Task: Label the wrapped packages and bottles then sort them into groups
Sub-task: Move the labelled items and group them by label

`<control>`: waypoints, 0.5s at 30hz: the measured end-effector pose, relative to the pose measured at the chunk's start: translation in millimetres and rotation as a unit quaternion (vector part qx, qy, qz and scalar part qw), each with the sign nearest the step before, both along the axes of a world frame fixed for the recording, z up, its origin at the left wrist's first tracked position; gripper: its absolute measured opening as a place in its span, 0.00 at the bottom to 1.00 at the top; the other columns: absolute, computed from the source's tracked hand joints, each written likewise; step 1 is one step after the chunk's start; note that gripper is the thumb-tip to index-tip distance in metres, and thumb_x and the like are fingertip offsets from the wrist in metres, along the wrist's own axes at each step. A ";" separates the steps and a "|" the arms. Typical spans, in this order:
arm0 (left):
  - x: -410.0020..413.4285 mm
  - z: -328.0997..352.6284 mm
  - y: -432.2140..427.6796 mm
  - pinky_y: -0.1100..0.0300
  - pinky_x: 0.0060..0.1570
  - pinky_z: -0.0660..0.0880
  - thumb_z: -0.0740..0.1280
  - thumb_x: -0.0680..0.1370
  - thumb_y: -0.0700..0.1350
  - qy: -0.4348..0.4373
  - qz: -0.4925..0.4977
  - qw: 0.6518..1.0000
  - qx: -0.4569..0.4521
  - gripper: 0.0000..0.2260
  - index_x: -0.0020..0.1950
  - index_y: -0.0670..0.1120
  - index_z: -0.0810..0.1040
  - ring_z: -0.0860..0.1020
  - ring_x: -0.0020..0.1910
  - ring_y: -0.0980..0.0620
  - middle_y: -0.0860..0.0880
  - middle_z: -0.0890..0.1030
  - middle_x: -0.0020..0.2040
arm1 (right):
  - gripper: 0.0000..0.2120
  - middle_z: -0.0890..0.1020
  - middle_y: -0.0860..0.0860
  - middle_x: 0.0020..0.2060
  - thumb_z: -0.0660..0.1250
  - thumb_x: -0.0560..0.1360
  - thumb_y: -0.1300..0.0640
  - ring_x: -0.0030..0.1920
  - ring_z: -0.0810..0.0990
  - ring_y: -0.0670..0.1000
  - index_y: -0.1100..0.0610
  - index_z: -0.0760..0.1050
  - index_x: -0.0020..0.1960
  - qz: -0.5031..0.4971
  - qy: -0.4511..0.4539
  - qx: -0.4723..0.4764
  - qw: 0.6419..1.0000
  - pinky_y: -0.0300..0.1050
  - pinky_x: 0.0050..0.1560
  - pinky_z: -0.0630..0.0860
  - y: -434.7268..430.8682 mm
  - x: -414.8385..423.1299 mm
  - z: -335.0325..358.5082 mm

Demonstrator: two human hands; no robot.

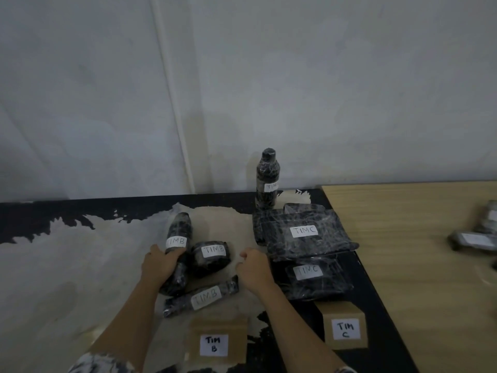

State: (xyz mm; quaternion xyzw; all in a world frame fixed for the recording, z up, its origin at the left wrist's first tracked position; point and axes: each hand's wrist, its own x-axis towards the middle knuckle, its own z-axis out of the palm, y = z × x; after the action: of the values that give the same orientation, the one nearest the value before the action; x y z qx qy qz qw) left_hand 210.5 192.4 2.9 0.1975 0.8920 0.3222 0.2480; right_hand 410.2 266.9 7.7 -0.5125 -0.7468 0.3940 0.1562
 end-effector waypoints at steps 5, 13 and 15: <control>24.9 28.8 18.6 0.44 0.68 0.60 0.67 0.75 0.53 0.163 -0.021 0.986 0.039 0.33 0.73 0.39 0.59 0.61 0.70 0.36 0.37 0.63 0.72 | 0.15 0.75 0.60 0.60 0.60 0.76 0.65 0.59 0.75 0.56 0.66 0.73 0.62 0.000 0.043 0.028 0.999 0.40 0.54 0.69 9.2 0.8 15.9; 124.8 67.7 88.1 0.47 0.66 0.61 0.67 0.76 0.48 0.206 -0.126 0.950 0.196 0.24 0.68 0.39 0.67 0.62 0.68 0.39 0.39 0.66 0.69 | 0.13 0.80 0.56 0.53 0.64 0.76 0.64 0.52 0.77 0.50 0.63 0.76 0.60 -0.090 0.178 0.105 0.974 0.31 0.51 0.69 38.1 51.5 67.6; 155.2 70.1 105.4 0.48 0.65 0.61 0.68 0.75 0.47 0.215 -0.167 0.939 0.210 0.23 0.66 0.38 0.69 0.64 0.65 0.38 0.37 0.68 0.66 | 0.13 0.80 0.56 0.51 0.64 0.76 0.65 0.49 0.75 0.48 0.63 0.76 0.60 -0.124 0.178 0.115 0.969 0.34 0.51 0.71 52.5 79.9 72.8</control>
State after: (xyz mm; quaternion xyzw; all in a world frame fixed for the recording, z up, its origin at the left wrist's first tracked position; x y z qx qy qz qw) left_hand 365.8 297.8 73.0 0.4557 0.7904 0.4058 0.0540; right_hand 490.1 319.4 80.4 -0.5015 -0.6780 0.3676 0.3920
